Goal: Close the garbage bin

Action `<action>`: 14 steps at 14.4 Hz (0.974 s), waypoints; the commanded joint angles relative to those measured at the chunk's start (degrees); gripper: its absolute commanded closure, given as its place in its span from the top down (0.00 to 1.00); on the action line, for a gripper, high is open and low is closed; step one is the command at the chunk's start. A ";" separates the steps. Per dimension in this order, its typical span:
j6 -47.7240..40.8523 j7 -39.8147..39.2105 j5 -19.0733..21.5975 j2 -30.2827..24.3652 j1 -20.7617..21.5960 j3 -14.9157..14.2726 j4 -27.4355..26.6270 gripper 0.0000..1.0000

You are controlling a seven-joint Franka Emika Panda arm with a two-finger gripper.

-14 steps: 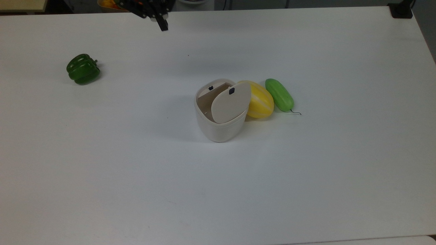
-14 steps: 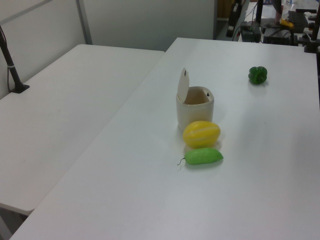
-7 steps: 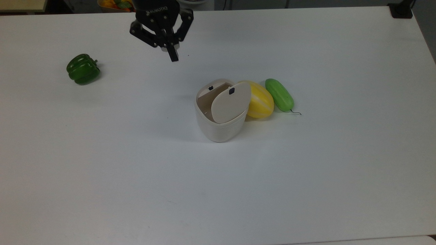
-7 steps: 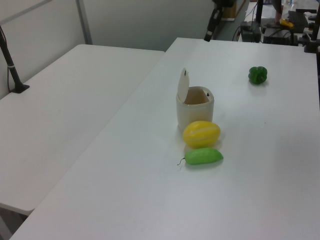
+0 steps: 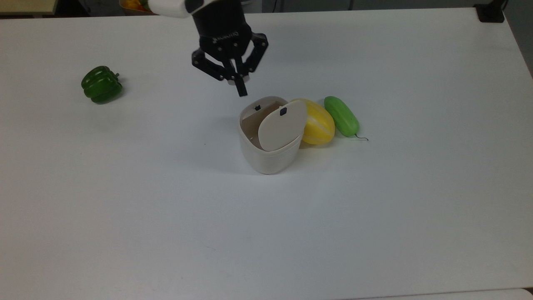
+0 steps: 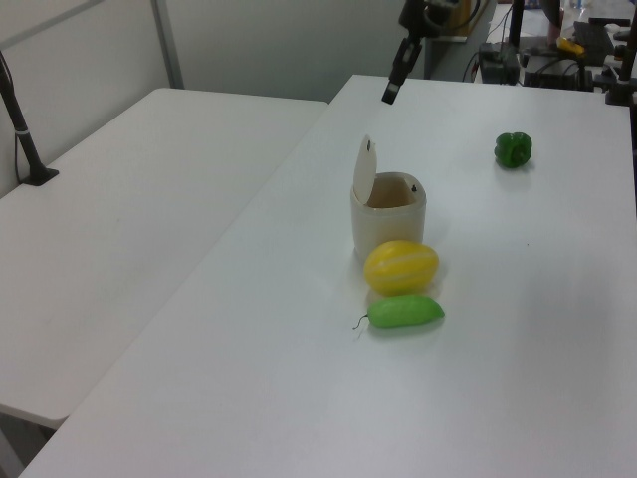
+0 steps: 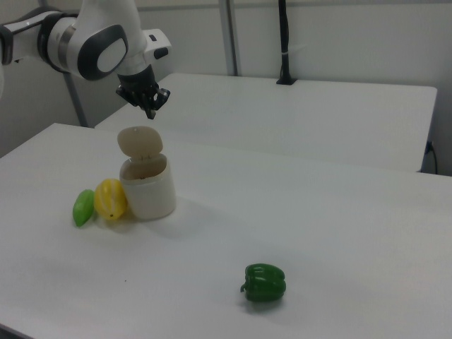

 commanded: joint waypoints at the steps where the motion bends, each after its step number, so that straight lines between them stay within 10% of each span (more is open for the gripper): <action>1: 6.18 -1.08 1.42 1.47 2.46 -0.55 0.44 0.00; 14: 7.79 -0.46 0.81 7.27 6.34 -0.55 2.82 0.00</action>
